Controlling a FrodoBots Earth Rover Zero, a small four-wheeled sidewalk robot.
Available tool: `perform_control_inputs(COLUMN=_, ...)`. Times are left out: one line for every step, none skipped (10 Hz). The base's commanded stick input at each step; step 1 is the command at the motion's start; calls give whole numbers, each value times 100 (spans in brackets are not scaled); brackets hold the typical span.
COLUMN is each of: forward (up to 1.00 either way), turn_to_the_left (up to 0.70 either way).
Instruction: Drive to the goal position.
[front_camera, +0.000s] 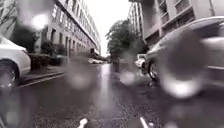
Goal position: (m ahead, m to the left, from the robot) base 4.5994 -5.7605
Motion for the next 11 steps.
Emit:
perform_control_inputs(forward=70, turn_to_the_left=-10)
perform_control_inputs(forward=70, turn_to_the_left=0)
perform_control_inputs(forward=70, turn_to_the_left=0)
perform_control_inputs(forward=70, turn_to_the_left=0)
perform_control_inputs(forward=70, turn_to_the_left=0)
perform_control_inputs(forward=70, turn_to_the_left=0)
perform_control_inputs(forward=70, turn_to_the_left=0)
perform_control_inputs(forward=70, turn_to_the_left=0)
perform_control_inputs(forward=70, turn_to_the_left=0)
perform_control_inputs(forward=70, turn_to_the_left=0)
perform_control_inputs(forward=70, turn_to_the_left=0)
